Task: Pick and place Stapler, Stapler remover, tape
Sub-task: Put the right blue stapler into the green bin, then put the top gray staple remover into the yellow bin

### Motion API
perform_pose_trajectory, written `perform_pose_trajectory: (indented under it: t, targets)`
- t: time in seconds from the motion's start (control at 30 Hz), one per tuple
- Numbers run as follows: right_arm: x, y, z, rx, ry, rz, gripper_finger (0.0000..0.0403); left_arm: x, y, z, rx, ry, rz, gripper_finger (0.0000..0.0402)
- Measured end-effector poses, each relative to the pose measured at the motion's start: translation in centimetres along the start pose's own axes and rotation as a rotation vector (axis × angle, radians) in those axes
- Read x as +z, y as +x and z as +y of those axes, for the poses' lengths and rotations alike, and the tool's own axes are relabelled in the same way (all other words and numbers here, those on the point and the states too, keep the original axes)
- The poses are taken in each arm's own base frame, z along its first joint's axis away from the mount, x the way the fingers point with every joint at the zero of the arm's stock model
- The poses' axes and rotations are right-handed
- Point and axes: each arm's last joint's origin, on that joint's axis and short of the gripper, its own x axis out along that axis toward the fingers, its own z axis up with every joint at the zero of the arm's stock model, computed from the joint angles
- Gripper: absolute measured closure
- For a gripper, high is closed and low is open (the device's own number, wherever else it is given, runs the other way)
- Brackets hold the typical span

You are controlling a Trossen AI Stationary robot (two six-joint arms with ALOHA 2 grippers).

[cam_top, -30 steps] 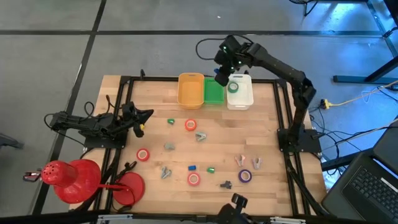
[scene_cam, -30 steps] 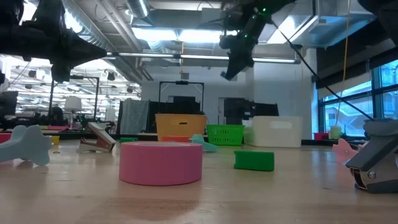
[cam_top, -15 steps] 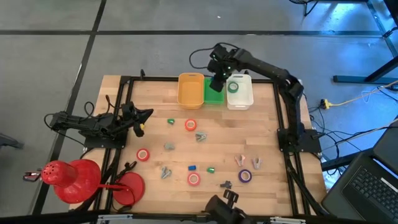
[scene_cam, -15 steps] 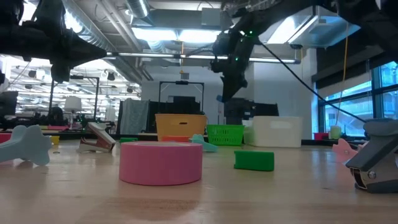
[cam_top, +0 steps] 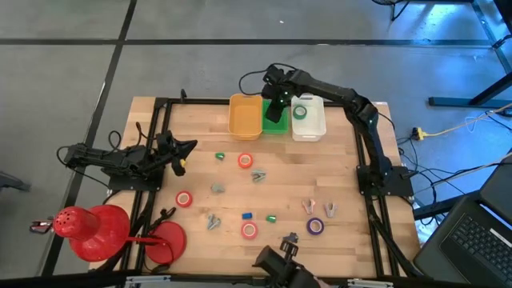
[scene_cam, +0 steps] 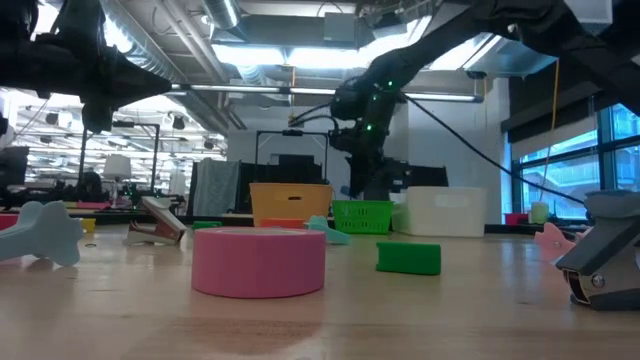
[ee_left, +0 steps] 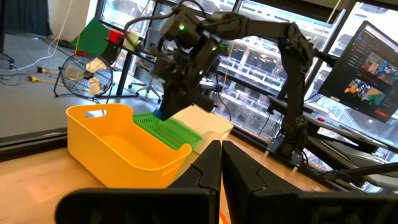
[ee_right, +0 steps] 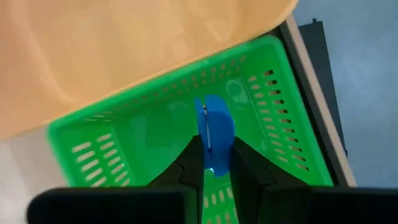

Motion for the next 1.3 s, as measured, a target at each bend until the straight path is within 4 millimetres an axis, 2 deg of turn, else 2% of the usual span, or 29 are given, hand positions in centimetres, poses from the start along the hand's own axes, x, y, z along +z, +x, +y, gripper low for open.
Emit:
perform_pose_trajectory:
  t: [0.57,0.83,0.9,1.03,1.13,1.2,1.3]
  targets:
    - [-0.7,5.5,-0.3,0.001,0.006,0.111,0.0356,-0.1,0.0,0.0,0.002,0.004,0.005,0.0398]
    - [-0.6,5.9,-0.4,-0.018,0.004,0.099,0.0352,-0.1,0.0,0.0,0.002,0.004,0.005,0.0398]
    - [-0.4,5.8,-0.5,-0.023,0.005,0.091,0.0318,-0.1,0.0,0.0,0.003,0.004,0.004,0.0398]
    - [0.0,5.3,-0.6,-0.059,0.028,0.080,0.0215,-0.1,0.0,0.0,0.003,0.004,0.005,0.0398]
    - [0.4,4.5,-0.7,-0.059,0.030,0.088,0.0154,-0.1,0.0,0.1,0.006,0.010,0.011,0.0398]
    - [0.7,3.8,-0.7,-0.059,0.031,0.085,0.0125,-0.2,0.0,0.1,0.007,0.012,0.014,0.0398]
    - [1.3,2.4,-0.6,-0.046,0.051,0.086,0.0102,-0.2,0.0,0.1,0.008,0.014,0.016,0.0398]
